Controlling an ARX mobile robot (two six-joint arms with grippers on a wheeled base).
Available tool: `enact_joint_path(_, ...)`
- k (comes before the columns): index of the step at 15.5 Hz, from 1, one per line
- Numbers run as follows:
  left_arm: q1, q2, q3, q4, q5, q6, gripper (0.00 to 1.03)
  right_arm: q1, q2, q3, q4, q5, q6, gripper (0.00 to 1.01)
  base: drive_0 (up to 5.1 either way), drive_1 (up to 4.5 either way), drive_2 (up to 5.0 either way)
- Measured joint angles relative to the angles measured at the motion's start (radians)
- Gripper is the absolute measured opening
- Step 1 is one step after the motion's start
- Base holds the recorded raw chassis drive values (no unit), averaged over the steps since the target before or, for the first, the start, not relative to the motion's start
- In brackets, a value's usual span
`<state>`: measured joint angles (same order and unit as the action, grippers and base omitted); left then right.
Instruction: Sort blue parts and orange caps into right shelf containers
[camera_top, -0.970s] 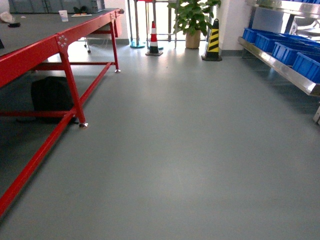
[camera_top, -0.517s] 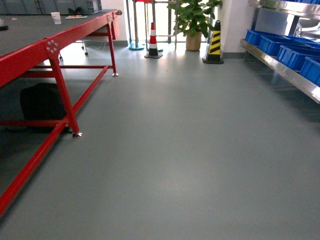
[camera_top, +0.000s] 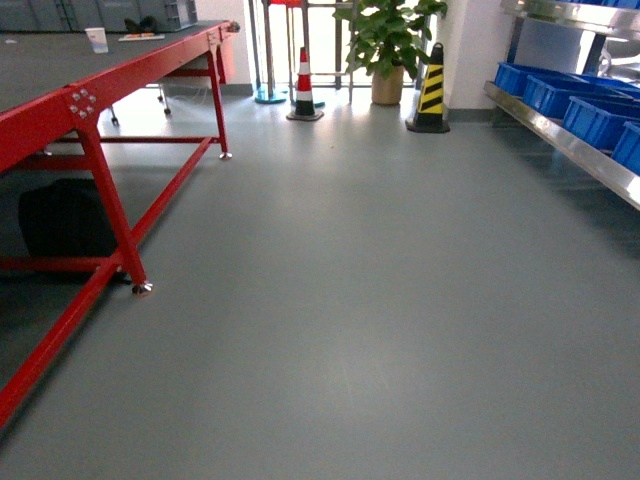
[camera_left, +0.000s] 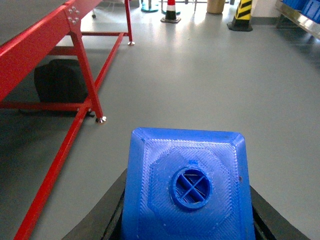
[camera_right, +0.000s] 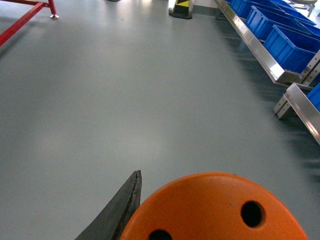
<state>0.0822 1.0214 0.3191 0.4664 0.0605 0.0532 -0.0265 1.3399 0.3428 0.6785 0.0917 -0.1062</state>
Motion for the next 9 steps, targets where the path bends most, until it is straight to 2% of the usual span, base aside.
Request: enact_joint_path(9, 0.000, 0.000, 0.000, 0.000, 0.000, 0.000, 0.44, 0.000, 0.000, 0.000, 0.000, -0.001, 0.000, 0.43, -0.1, 4.27, -4.4)
